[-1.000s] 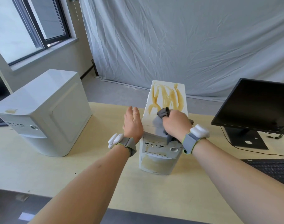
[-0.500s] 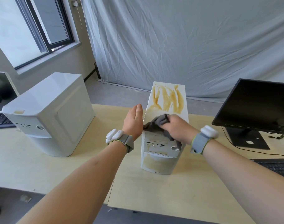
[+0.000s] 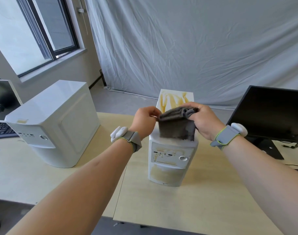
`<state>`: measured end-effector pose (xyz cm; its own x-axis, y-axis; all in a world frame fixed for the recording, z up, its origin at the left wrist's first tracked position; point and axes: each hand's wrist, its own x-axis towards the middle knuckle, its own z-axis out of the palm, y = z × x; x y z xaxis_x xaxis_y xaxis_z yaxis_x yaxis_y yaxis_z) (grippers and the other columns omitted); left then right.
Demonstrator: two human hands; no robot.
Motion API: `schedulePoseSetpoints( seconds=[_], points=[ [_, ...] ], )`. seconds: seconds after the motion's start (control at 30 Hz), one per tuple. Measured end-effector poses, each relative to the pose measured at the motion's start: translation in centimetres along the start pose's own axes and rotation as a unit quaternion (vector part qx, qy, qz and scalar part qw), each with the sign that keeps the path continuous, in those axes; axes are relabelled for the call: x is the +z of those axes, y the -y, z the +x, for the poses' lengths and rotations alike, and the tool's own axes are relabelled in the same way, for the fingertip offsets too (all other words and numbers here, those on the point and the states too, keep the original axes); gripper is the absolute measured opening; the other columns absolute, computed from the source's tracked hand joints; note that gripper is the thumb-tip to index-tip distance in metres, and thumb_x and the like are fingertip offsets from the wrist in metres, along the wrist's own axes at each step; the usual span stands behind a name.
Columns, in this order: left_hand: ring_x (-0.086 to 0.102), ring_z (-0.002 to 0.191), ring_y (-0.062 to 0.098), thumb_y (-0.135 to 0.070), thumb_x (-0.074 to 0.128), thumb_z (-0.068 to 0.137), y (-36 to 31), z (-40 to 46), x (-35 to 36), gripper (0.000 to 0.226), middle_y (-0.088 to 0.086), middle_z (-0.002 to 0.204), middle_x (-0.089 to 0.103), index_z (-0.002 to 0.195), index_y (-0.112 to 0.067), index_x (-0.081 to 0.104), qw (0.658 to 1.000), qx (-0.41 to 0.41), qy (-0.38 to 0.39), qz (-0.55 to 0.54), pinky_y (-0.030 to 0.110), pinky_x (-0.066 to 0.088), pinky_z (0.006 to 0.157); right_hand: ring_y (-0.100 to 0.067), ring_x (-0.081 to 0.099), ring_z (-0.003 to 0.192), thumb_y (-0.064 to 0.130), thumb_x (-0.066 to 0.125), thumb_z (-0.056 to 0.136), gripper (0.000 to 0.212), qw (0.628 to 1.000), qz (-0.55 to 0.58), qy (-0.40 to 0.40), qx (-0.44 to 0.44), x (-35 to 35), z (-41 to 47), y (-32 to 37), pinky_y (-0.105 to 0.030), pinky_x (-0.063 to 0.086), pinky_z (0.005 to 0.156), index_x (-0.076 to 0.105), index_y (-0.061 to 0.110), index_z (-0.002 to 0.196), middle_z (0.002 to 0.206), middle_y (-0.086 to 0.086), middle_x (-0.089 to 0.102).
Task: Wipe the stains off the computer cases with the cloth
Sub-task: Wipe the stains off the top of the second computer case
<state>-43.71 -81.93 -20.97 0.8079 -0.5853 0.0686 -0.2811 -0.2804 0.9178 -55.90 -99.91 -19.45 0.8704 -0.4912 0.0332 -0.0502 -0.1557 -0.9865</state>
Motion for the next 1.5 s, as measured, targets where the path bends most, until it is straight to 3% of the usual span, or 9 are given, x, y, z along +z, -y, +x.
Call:
schedulePoseSetpoints(
  seconds=[0.13, 0.23, 0.33, 0.47, 0.7, 0.93, 1.03, 1.2, 1.5],
  points=[
    [0.067, 0.092, 0.022, 0.012, 0.037, 0.077, 1.0, 0.1, -0.6, 0.049, 0.0, 0.104, 0.071, 0.078, -0.022, 0.072, 0.995, -0.04, -0.048, 0.079, 0.032, 0.058, 0.079, -0.012, 0.058, 0.116, 0.017, 0.053, 0.065, 0.046, 0.969, -0.204, 0.129, 0.045, -0.8, -0.9, 1.0, -0.026, 0.043, 0.1, 0.079, 0.023, 0.103, 0.121, 0.008, 0.069],
    [0.066, 0.082, 0.027, 0.007, 0.039, 0.079, 1.6, -0.3, 0.0, 0.044, 0.005, 0.095, 0.069, 0.091, -0.019, 0.073, 0.987, -0.029, -0.048, 0.15, 0.03, 0.054, 0.069, -0.016, 0.06, 0.104, 0.048, 0.056, 0.081, 0.035, 0.907, -0.384, 0.174, -0.001, 1.4, -1.9, -0.4, -0.034, 0.049, 0.091, 0.069, 0.033, 0.11, 0.11, 0.019, 0.064],
    [0.062, 0.086, 0.027, 0.006, 0.041, 0.079, 1.8, -0.3, 1.4, 0.039, 0.002, 0.094, 0.065, 0.095, -0.016, 0.07, 0.983, -0.008, -0.05, 0.177, 0.03, 0.049, 0.071, -0.015, 0.05, 0.1, 0.032, 0.052, 0.093, 0.008, 0.821, -0.515, 0.18, -0.168, 3.6, -1.2, -3.7, -0.04, 0.045, 0.085, 0.056, 0.029, 0.1, 0.099, 0.019, 0.05],
    [0.057, 0.093, 0.027, 0.003, 0.045, 0.079, 2.2, -0.1, 2.3, 0.031, 0.004, 0.103, 0.062, 0.098, -0.013, 0.063, 0.977, -0.03, -0.095, 0.191, 0.035, 0.049, 0.079, -0.022, 0.052, 0.093, 0.012, 0.052, 0.095, 0.009, 0.839, -0.479, 0.174, -0.192, 4.5, 1.0, -4.2, -0.035, 0.037, 0.077, 0.058, 0.019, 0.093, 0.096, 0.008, 0.055],
    [0.056, 0.093, 0.025, -0.003, 0.043, 0.084, 5.1, -0.2, 0.5, 0.032, 0.004, 0.11, 0.059, 0.11, -0.014, 0.057, 0.968, -0.126, -0.157, 0.147, 0.035, 0.047, 0.077, -0.028, 0.053, 0.106, 0.016, 0.061, 0.095, 0.027, 0.917, -0.381, -0.042, -0.108, 8.0, 4.7, -3.5, -0.039, 0.046, 0.087, 0.061, 0.012, 0.121, 0.116, -0.007, 0.059],
    [0.052, 0.093, 0.022, 0.0, 0.042, 0.082, 5.6, 0.2, 0.1, 0.033, 0.001, 0.109, 0.058, 0.107, -0.013, 0.057, 0.972, -0.1, -0.154, 0.148, 0.031, 0.04, 0.075, -0.031, 0.058, 0.101, 0.011, 0.05, 0.095, 0.011, 0.843, -0.51, 0.105, -0.137, 9.1, 3.4, -3.7, -0.035, 0.033, 0.074, 0.06, 0.011, 0.09, 0.099, -0.004, 0.061],
    [0.052, 0.094, 0.022, 0.002, 0.042, 0.082, 5.1, 0.7, 0.7, 0.033, 0.001, 0.108, 0.059, 0.107, -0.012, 0.058, 0.976, -0.082, -0.156, 0.13, 0.031, 0.041, 0.078, -0.027, 0.058, 0.117, 0.01, 0.055, 0.095, 0.024, 0.85, -0.469, 0.143, -0.192, 7.7, 0.7, -4.2, -0.042, 0.044, 0.097, 0.072, 0.014, 0.111, 0.117, -0.003, 0.069],
    [0.053, 0.097, 0.023, 0.002, 0.04, 0.083, 4.3, 1.7, 1.5, 0.034, 0.002, 0.11, 0.061, 0.106, -0.013, 0.059, 0.98, -0.037, -0.151, 0.121, 0.031, 0.041, 0.08, -0.007, 0.048, 0.136, 0.01, 0.06, 0.097, 0.036, 0.865, -0.43, 0.193, -0.173, 3.7, -1.3, -3.9, -0.023, 0.031, 0.117, 0.07, 0.025, 0.129, 0.14, 0.01, 0.061],
    [0.059, 0.1, 0.023, -0.016, 0.041, 0.098, 2.5, 2.5, 3.9, 0.025, 0.003, 0.107, 0.066, 0.107, -0.011, 0.064, 0.984, 0.0, -0.159, 0.08, 0.034, 0.046, 0.083, -0.029, 0.063, 0.088, 0.017, 0.051, 0.089, 0.022, 0.883, -0.434, 0.136, -0.116, 6.9, 0.3, -1.4, -0.042, 0.052, 0.079, 0.071, 0.02, 0.096, 0.094, -0.002, 0.073]
  ],
)
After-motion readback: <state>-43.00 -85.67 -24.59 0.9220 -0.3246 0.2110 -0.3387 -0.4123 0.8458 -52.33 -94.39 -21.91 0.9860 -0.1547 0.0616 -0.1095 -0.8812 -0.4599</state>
